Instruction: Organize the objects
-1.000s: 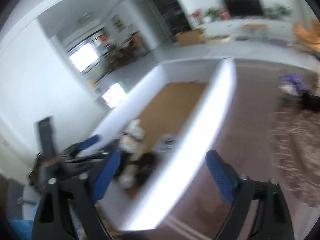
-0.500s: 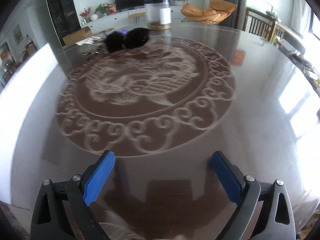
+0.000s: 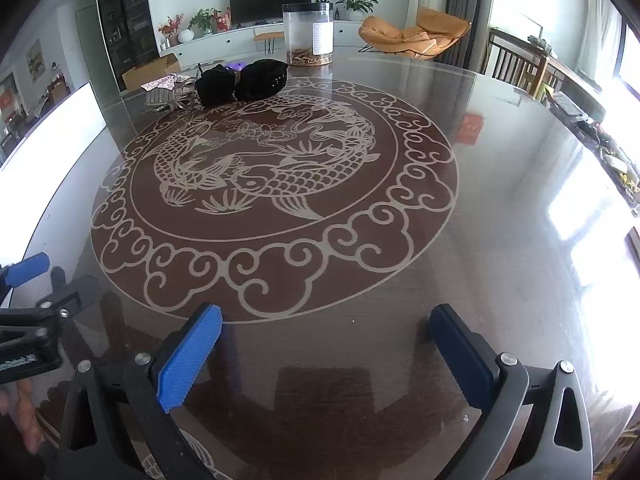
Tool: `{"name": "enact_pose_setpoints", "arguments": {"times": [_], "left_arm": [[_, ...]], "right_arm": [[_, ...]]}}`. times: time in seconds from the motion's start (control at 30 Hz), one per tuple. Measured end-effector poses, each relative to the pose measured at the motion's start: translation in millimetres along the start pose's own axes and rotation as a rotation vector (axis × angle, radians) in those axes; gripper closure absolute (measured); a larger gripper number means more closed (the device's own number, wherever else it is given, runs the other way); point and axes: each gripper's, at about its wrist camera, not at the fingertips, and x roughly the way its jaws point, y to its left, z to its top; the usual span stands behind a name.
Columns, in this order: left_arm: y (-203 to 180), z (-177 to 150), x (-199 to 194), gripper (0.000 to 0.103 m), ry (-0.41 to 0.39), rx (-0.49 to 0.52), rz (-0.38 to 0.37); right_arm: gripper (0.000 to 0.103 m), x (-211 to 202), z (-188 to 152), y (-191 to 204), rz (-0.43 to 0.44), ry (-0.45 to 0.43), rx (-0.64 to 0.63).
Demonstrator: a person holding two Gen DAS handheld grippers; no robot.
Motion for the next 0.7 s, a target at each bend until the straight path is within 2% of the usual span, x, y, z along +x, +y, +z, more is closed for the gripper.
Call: {"name": "enact_pose_setpoints", "arguments": {"times": [0.7], "left_arm": [[-3, 7, 11, 0.000, -0.024, -0.021, 0.016]], "right_arm": [[0.000, 1, 0, 0, -0.003, -0.001, 0.004]]}}
